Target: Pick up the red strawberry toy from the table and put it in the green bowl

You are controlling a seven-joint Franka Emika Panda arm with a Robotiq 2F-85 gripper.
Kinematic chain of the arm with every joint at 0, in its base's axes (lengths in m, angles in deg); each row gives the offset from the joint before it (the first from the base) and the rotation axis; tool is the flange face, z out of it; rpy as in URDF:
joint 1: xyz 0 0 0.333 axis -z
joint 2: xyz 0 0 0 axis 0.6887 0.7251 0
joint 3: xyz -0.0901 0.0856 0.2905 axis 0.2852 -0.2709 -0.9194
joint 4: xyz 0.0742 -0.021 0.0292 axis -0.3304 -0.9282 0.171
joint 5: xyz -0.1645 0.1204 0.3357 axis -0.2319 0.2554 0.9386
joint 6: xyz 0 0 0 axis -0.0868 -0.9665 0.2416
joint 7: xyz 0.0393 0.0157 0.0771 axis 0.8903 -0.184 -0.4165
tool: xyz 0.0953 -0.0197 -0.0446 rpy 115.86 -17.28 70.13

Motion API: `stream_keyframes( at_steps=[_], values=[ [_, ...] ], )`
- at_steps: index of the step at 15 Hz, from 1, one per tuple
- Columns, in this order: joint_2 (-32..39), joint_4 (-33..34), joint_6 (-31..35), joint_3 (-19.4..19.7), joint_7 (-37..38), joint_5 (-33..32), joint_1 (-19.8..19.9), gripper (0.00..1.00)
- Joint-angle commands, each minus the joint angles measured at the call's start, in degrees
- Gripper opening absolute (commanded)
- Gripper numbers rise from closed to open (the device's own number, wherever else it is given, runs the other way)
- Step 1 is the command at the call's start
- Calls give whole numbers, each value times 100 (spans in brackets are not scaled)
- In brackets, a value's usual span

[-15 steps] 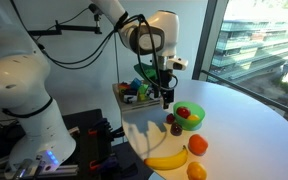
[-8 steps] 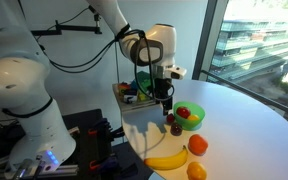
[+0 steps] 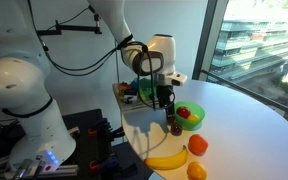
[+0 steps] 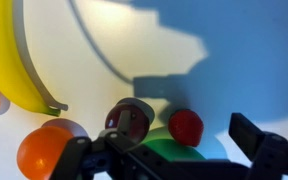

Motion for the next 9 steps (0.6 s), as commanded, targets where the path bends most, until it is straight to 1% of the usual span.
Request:
stream_keyframes(
  at_steps=[1, 5, 9],
  values=[
    [317, 203, 248, 58, 332, -257, -67, 100],
    [593, 379, 411, 154, 547, -462, -195, 100],
    [838, 612, 427, 285, 769, -638, -389, 100]
  ],
)
